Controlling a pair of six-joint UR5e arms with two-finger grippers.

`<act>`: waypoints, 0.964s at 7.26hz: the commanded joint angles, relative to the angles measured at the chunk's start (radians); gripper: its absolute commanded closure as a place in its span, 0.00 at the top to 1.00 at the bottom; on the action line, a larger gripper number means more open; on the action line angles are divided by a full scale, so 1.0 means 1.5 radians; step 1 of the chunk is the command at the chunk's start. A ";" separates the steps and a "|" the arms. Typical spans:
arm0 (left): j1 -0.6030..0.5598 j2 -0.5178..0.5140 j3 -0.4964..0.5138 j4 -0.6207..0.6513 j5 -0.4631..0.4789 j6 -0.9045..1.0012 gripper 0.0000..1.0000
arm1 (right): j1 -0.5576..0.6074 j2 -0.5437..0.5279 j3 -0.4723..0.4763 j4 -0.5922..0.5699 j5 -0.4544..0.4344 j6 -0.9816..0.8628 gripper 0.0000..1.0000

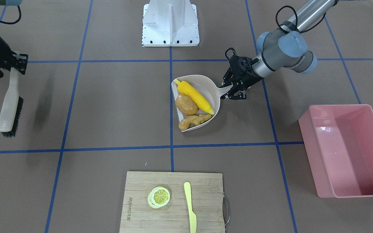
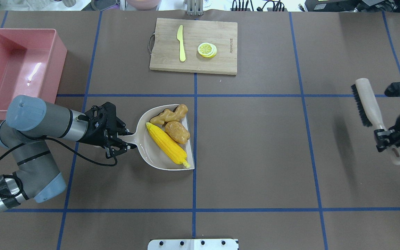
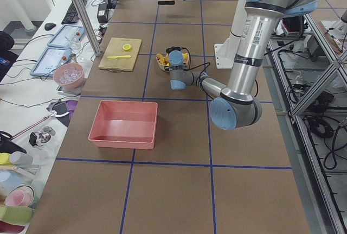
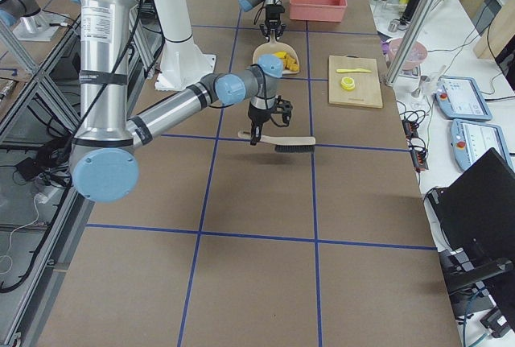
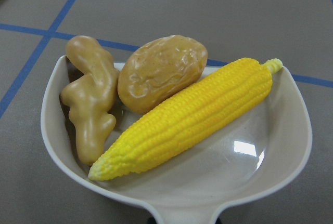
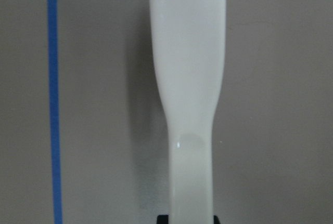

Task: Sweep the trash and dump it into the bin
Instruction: 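Carry the brush away from the dustpan with the right gripper and set it down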

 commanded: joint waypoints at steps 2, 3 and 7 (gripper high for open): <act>-0.001 0.002 -0.022 0.000 0.000 -0.004 0.15 | 0.072 -0.107 -0.018 0.064 0.038 -0.082 0.00; -0.001 0.009 -0.038 -0.009 0.000 -0.004 0.11 | 0.072 -0.131 -0.059 0.144 0.038 -0.082 0.00; -0.024 0.014 -0.099 -0.010 0.069 -0.113 0.07 | 0.067 -0.137 -0.122 0.229 0.036 -0.075 0.00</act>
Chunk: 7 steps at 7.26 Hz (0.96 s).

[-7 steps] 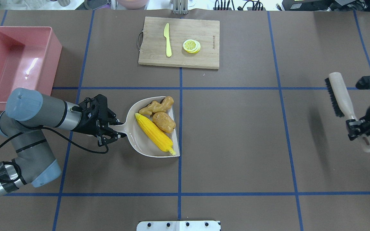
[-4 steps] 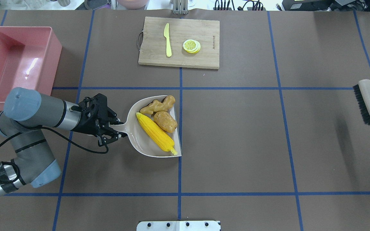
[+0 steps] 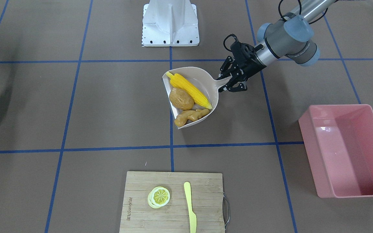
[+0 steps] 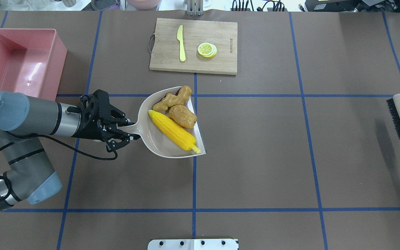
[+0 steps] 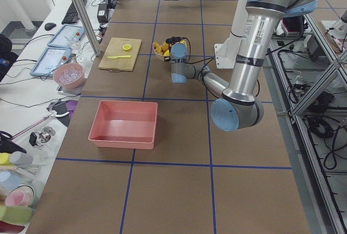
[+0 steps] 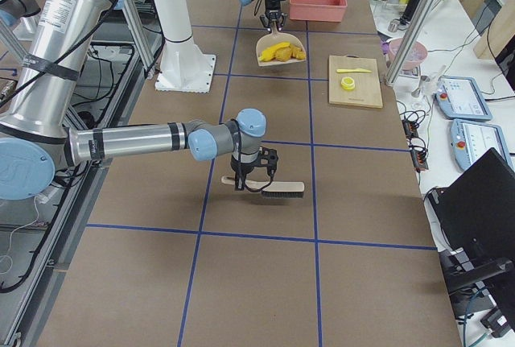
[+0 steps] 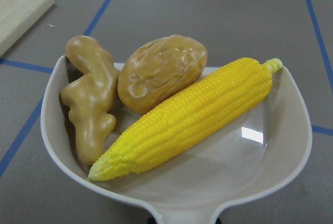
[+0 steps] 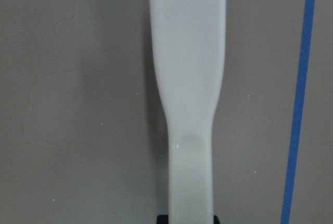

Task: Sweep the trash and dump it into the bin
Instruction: 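Lift the loaded dustpan with the left gripper toward the pink bin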

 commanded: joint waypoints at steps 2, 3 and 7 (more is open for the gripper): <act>-0.016 0.004 -0.024 -0.027 0.084 -0.071 0.04 | -0.012 0.001 -0.032 0.026 0.003 -0.002 0.00; -0.016 0.006 -0.027 -0.057 0.136 -0.049 0.00 | -0.016 0.001 -0.058 0.079 0.006 -0.001 0.00; -0.038 0.011 -0.054 -0.073 0.207 -0.087 0.00 | -0.033 -0.005 -0.079 0.112 0.031 -0.003 0.00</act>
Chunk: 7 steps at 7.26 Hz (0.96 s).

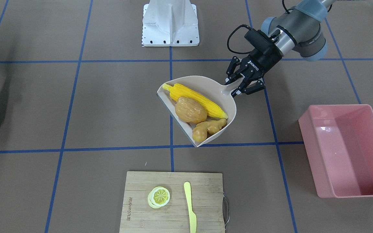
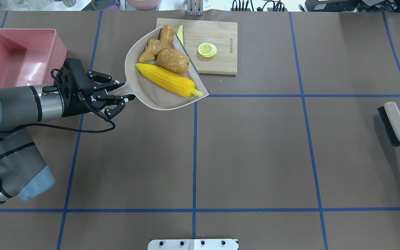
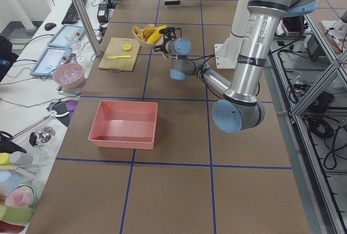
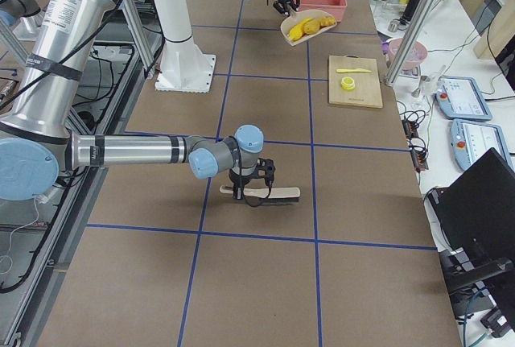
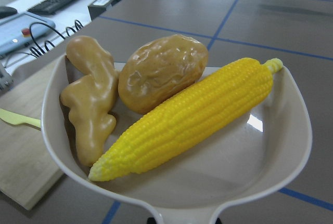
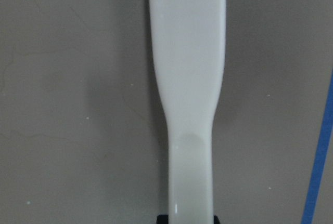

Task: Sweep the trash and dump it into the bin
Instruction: 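Lift the loaded dustpan with the left gripper toward the pink bin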

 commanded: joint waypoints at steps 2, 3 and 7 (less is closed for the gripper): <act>-0.007 0.007 -0.007 -0.021 0.016 -0.073 0.00 | -0.002 -0.002 -0.012 0.002 0.016 -0.002 0.00; -0.007 0.006 -0.007 -0.038 0.051 -0.072 0.00 | -0.002 -0.003 -0.013 0.002 0.019 -0.003 0.00; -0.013 0.001 -0.009 -0.055 0.169 -0.075 0.00 | -0.002 -0.003 -0.017 0.002 0.019 -0.004 0.32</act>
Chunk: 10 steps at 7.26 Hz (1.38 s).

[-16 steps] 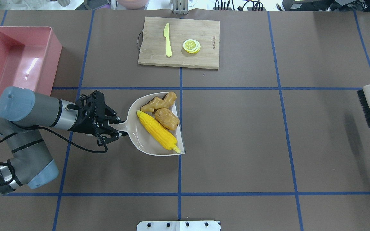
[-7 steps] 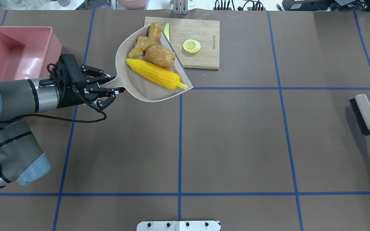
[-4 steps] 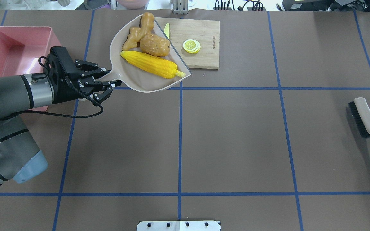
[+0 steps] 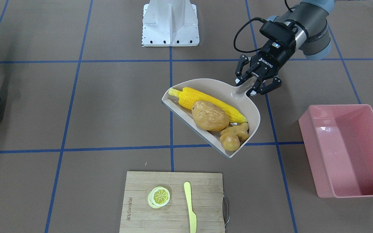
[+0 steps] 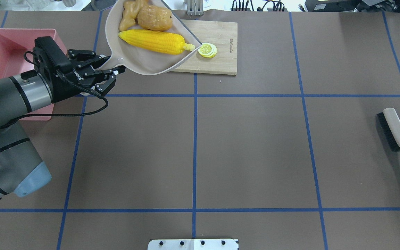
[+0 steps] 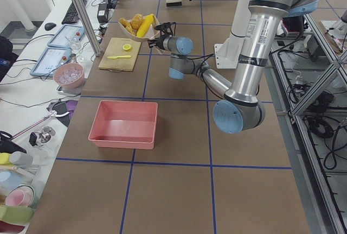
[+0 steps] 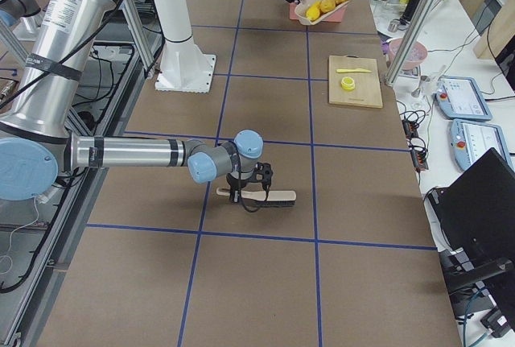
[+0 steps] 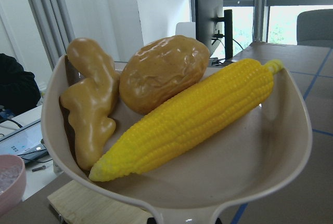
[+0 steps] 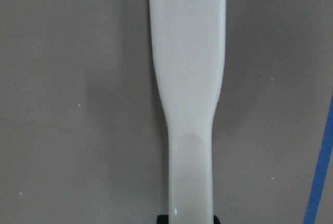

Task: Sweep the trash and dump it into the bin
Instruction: 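Lift the loaded dustpan with the left gripper toward the pink bin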

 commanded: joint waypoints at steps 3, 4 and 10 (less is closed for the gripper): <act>-0.001 0.002 0.002 0.012 0.036 -0.017 0.00 | 0.000 0.000 -0.002 0.000 0.000 0.000 0.78; -0.001 0.002 0.002 0.015 0.037 -0.018 0.00 | 0.002 0.000 0.000 0.001 0.005 0.000 0.88; -0.005 0.004 0.002 0.029 0.107 -0.066 0.00 | 0.191 0.031 0.006 -0.116 0.010 -0.234 1.00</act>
